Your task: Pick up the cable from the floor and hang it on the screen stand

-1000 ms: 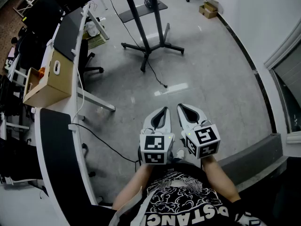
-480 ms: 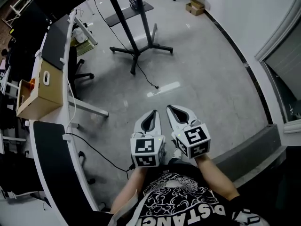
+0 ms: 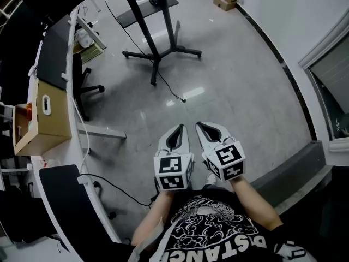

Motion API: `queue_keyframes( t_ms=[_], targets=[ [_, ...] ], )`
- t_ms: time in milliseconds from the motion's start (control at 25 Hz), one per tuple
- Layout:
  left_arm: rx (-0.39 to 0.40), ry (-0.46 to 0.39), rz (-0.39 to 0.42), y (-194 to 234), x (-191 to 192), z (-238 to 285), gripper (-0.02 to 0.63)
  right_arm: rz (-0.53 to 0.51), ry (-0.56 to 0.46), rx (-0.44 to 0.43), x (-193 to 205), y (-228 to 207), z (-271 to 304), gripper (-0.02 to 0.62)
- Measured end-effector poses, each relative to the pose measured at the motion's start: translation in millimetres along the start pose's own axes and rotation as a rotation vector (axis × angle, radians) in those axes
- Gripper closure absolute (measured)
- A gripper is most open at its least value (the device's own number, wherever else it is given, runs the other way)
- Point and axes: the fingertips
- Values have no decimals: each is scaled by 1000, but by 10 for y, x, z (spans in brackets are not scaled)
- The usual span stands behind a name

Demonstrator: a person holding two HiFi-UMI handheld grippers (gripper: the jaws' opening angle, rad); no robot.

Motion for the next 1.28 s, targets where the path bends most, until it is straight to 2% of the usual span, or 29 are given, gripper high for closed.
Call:
queue_keyframes(
  t_ms=[280,600,880,1280],
  targets=[
    [11,57,-33,748,-265,443,612,-9,86,-7,-188,11,820,591],
    [41,80,-40,1343,-498,688,612,-37,149,3,-344,108,1436,591],
    [80,111,-64,1642,-514,930,611,-52,207,20,-297,30,1796,591],
    [109,162,-57,1704,-477,1347,611,-25,247,19,-238,-201,2104,591]
  ],
)
Point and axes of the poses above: the fingertips, and each gripper's own axes: z forward along the fingers, y to its left, x out of its underside, and after that the axes turned 7 degrees about -z, right-handed
